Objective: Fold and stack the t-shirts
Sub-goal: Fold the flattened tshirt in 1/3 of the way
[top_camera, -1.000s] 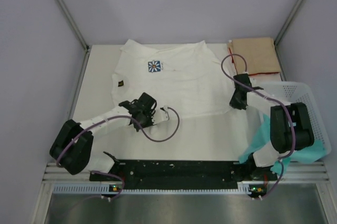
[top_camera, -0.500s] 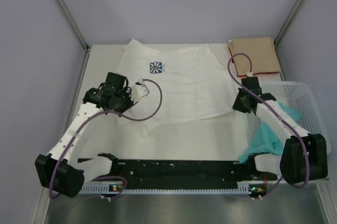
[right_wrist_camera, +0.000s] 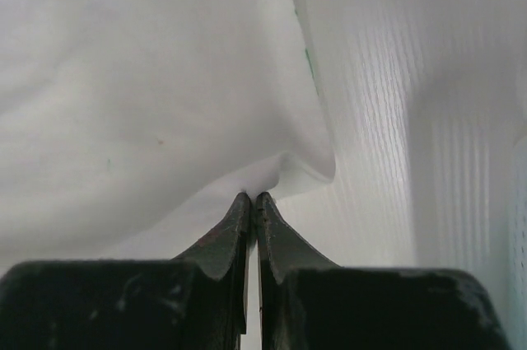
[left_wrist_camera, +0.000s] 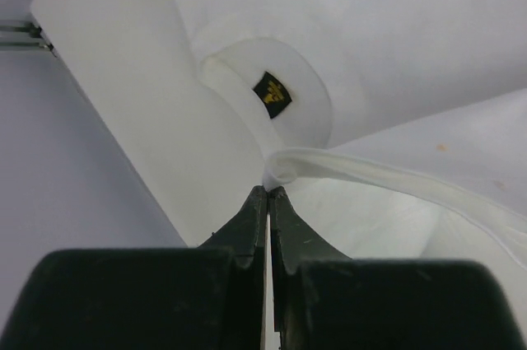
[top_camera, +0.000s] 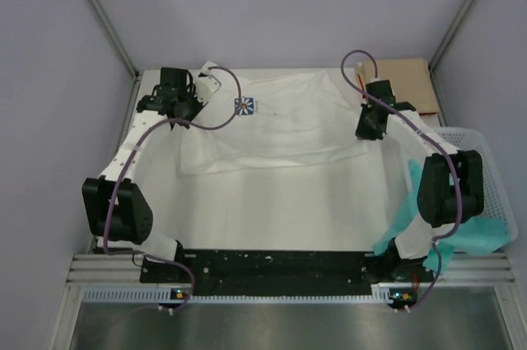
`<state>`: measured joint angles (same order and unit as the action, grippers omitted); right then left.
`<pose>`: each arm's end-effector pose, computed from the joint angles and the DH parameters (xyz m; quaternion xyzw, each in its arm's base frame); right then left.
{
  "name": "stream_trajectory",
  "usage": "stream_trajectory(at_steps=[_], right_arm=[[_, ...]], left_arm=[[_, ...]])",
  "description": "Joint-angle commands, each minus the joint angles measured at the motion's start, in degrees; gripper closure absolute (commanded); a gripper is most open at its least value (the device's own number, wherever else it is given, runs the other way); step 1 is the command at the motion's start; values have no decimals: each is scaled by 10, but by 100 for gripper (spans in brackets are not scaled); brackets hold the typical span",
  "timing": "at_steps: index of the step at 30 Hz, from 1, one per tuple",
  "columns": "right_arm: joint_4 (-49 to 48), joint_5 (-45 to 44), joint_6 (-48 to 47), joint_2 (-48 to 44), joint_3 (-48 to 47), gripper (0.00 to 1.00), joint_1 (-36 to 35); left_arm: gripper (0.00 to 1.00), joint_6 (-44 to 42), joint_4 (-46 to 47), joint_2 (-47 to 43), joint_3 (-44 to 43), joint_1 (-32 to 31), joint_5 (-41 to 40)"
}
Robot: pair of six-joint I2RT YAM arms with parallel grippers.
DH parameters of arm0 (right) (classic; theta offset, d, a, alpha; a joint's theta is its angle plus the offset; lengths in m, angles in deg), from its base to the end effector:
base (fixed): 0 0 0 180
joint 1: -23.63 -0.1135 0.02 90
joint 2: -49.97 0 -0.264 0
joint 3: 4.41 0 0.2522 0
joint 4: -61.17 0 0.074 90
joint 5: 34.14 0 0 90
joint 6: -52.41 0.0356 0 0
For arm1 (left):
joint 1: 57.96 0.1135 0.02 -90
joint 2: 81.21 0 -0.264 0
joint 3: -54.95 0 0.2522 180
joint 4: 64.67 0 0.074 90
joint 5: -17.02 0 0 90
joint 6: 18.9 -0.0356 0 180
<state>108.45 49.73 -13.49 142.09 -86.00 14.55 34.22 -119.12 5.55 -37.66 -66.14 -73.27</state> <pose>0.3324 0.0493 0.2386 0.1401 0.9493 0.0298 0.2800 0.3251 -0.0466 0.3206 0.3576 0.8644 0.0899 0.3419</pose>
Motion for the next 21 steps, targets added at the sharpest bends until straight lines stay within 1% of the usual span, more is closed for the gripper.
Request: stream_trajectory(at_steps=[1, 5, 10, 17, 21], right_arm=[[7, -26, -27, 76, -76, 100, 3], [13, -63, -36, 118, -106, 100, 4], [15, -77, -41, 143, -130, 100, 3], [16, -95, -41, 169, -152, 100, 5], [16, -87, -35, 179, -160, 100, 6]], left_arm=[[100, 1, 95, 57, -53, 9, -21], [100, -3, 110, 122, -88, 9, -8], [100, 3, 120, 191, -133, 9, -15], [100, 15, 141, 254, -188, 8, -19], [100, 15, 164, 274, -208, 7, -21]])
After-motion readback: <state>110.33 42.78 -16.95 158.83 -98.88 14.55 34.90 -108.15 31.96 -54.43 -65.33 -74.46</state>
